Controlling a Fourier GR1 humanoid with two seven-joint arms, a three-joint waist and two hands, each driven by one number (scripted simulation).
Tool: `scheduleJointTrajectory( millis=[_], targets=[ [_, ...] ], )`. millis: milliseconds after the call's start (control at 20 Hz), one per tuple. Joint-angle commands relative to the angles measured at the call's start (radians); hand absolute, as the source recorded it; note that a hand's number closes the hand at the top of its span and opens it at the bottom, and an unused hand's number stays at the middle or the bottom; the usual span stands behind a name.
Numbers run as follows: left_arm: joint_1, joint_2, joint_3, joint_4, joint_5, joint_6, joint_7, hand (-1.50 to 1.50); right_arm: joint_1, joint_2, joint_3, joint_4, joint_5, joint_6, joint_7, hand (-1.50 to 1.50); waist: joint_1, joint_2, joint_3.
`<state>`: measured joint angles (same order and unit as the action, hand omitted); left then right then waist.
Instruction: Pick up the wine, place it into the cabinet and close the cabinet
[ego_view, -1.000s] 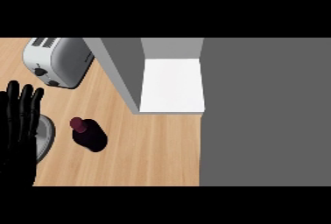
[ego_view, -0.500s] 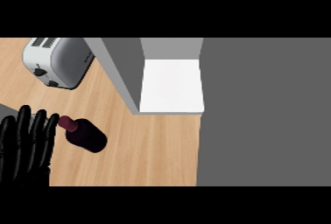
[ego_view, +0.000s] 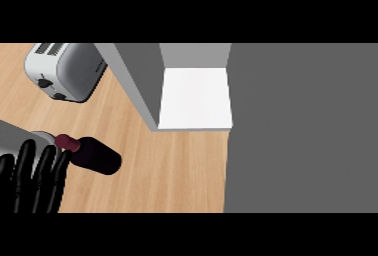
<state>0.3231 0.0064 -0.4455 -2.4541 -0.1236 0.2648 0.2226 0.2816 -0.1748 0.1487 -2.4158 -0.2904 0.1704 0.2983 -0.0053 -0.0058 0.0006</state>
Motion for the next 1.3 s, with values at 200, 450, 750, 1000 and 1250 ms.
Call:
scheduleJointTrajectory(
  millis=[200,450,750,1000,1250],
  targets=[
    [0.075,0.060,-0.067,-0.180,-0.078,0.026,0.055,-1.50,0.007,-0.002,0.029,-0.244,-0.031,-0.085,0.148,-1.50,0.009,-0.004,-0.001],
    [0.060,0.054,-0.101,-0.187,-0.116,0.085,0.071,-1.50,0.047,0.006,0.080,-0.273,-0.003,-0.103,0.146,-1.50,-0.003,-0.009,0.000],
    [0.065,0.085,-0.094,-0.205,-0.131,0.127,0.053,-1.50,0.002,-0.015,0.071,-0.260,-0.001,-0.113,0.152,-1.50,0.000,-0.009,0.000],
    [0.102,0.112,-0.071,-0.211,-0.094,0.152,0.003,-1.50,0.011,-0.014,0.087,-0.252,0.011,-0.114,0.130,-1.50,0.002,-0.008,0.000],
    [0.035,0.090,-0.007,-0.084,-0.103,0.205,-0.045,-1.50,0.025,-0.031,0.052,-0.255,-0.032,-0.106,0.129,-1.50,-0.010,-0.001,0.000]
  ],
)
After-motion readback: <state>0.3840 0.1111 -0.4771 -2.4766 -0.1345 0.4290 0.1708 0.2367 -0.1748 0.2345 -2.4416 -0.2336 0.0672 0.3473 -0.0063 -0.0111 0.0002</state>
